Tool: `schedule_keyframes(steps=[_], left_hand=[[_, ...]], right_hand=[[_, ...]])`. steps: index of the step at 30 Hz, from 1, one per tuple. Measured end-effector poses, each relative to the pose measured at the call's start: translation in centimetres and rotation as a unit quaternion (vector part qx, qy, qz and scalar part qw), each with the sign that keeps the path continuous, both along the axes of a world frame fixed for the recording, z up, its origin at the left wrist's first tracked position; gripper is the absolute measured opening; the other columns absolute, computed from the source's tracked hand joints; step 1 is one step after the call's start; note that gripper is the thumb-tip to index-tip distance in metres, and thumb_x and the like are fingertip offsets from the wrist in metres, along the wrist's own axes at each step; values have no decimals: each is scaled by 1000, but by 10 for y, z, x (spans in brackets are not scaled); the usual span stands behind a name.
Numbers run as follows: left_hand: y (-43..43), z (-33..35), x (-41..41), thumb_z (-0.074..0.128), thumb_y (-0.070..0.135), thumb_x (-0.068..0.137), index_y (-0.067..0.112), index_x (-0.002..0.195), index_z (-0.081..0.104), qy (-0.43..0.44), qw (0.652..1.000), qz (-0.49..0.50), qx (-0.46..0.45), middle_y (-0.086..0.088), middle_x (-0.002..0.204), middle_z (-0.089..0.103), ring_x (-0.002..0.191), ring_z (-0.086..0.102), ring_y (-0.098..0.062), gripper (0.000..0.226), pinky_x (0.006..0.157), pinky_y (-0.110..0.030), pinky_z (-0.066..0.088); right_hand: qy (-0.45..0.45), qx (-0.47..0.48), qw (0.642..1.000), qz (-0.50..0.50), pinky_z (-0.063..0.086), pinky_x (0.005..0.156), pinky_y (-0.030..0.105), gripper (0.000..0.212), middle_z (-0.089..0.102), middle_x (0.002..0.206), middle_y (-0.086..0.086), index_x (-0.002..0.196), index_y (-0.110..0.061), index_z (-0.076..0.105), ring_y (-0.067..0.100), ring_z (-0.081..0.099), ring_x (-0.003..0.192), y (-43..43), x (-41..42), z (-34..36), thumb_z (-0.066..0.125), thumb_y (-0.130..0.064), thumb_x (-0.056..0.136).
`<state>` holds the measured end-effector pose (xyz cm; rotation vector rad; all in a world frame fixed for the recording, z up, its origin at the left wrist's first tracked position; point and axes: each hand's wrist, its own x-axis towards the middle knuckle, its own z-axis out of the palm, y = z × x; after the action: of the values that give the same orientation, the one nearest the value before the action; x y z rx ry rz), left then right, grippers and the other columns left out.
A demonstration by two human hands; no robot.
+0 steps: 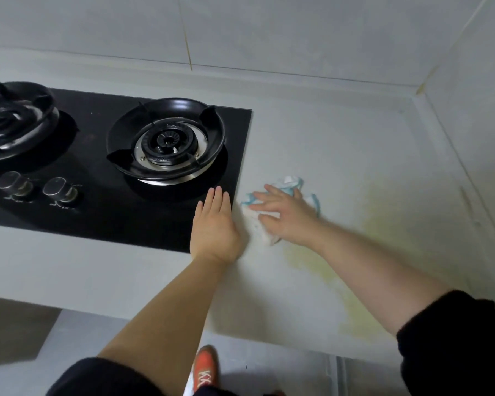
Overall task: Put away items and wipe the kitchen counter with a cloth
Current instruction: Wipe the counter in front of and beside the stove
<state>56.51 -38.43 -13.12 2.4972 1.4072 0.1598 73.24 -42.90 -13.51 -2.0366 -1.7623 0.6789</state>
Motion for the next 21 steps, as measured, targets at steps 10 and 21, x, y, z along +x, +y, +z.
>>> schedule_keyframes(steps=[10, 21], left_hand=[[-7, 5, -1, 37, 8, 89, 19, 147, 30, -16, 999, -39, 1, -3, 159, 12, 147, -1, -18, 59, 119, -44, 0], [13, -2, 114, 1, 42, 76, 13, 146, 33, -15, 987, -162, 5, -15, 156, 22, 144, 16, -36, 82, 115, -46, 16]], right_hand=[[-222, -104, 969, -13, -2, 114, 54, 47, -8, 160, -6, 142, -55, 21, 20, -13, 146, -108, 62, 19, 33, -37, 100], [-237, -41, 971, -8, 12, 112, 56, 63, 19, 158, 3, 139, -47, 38, 27, 12, 146, -113, 94, 11, 17, -49, 80]])
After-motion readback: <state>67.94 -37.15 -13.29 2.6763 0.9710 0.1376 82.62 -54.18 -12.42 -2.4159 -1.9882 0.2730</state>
